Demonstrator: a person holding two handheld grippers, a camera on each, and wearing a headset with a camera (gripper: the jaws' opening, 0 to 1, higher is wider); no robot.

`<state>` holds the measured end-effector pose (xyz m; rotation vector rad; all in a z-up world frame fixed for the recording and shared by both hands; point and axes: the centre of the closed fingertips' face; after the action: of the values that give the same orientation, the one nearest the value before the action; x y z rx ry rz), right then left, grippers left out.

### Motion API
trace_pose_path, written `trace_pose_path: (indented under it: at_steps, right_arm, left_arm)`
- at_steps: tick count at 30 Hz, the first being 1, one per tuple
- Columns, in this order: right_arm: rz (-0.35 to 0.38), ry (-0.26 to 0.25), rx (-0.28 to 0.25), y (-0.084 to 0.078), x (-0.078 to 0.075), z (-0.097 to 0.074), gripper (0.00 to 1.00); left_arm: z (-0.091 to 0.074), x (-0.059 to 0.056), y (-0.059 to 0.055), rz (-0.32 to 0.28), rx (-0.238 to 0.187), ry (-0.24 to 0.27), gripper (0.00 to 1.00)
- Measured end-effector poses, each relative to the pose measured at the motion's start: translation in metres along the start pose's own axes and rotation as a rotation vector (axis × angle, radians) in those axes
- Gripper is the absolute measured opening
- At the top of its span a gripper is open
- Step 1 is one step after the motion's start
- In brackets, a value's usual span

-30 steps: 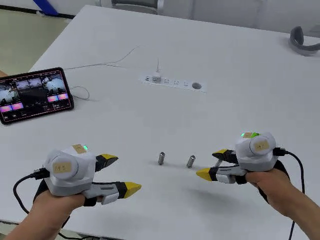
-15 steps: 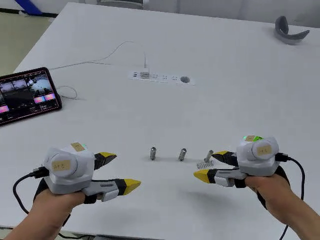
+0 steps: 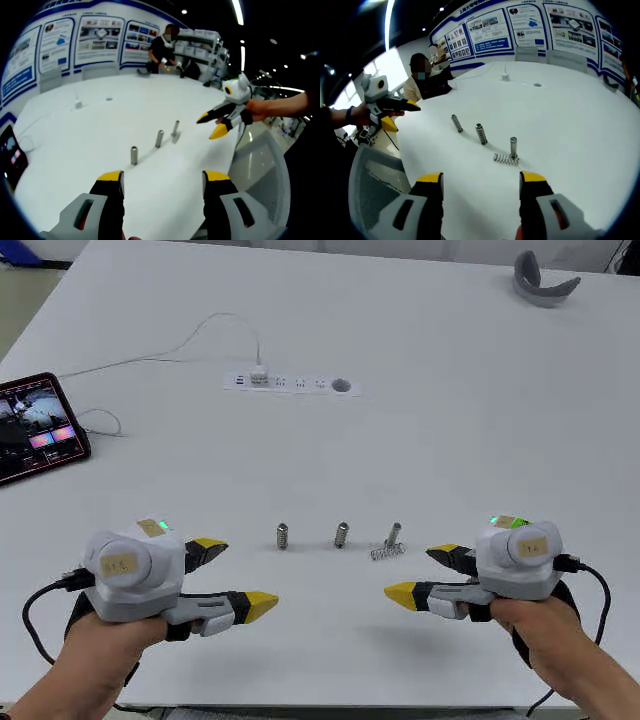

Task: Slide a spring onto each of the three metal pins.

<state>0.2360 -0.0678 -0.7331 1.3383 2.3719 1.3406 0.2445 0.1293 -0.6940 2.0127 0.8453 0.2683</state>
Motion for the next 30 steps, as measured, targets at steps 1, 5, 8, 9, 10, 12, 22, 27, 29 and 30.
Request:
trace_pose_path:
  at_steps: [1,5,8,9,10,12,22,27,29,30]
  right_arm:
    - [0.009,-0.004,-0.004,-0.002,-0.001,-0.003,0.64]
    - [0.026,-0.015,-0.001,-0.010,-0.004,-0.009,0.67]
    - [0.035,-0.021,-0.002,-0.015,-0.005,-0.014,0.68]
    - [0.039,-0.022,-0.001,-0.017,-0.006,-0.016,0.68]
    - [0.042,-0.023,-0.002,-0.018,-0.006,-0.017,0.69]
    - [0.049,-0.024,-0.004,-0.020,-0.006,-0.021,0.70]
    - [0.069,-0.032,-0.004,-0.031,-0.010,-0.033,0.75]
    - [0.074,-0.033,-0.005,-0.032,-0.012,-0.037,0.77]
    - [0.076,-0.035,-0.008,-0.032,-0.012,-0.039,0.77]
    - [0.077,-0.036,-0.009,-0.033,-0.013,-0.039,0.77]
  left_arm:
    - [0.002,-0.003,0.001,0.002,0.001,-0.006,0.65]
    - [0.009,-0.010,0.003,0.010,0.003,-0.024,0.64]
    - [0.015,-0.018,0.004,0.022,0.008,-0.044,0.64]
    - [0.018,-0.020,0.004,0.026,0.011,-0.051,0.65]
    - [0.020,-0.022,0.005,0.028,0.013,-0.056,0.65]
    - [0.025,-0.026,0.006,0.033,0.015,-0.067,0.65]
    - [0.048,-0.049,0.011,0.062,0.038,-0.124,0.66]
    - [0.061,-0.058,0.012,0.076,0.050,-0.153,0.67]
    - [0.067,-0.061,0.013,0.085,0.056,-0.165,0.67]
    - [0.069,-0.062,0.013,0.088,0.058,-0.168,0.67]
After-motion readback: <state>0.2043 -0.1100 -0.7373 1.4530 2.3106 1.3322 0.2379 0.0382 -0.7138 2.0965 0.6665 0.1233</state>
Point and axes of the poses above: the centre of the closed fingertips' face, and the gripper's own axes: z roughly forward along the fingers, x roughly to its left, y roughly out of its top, and after that the axes turned 7 degrees about y, right-handed
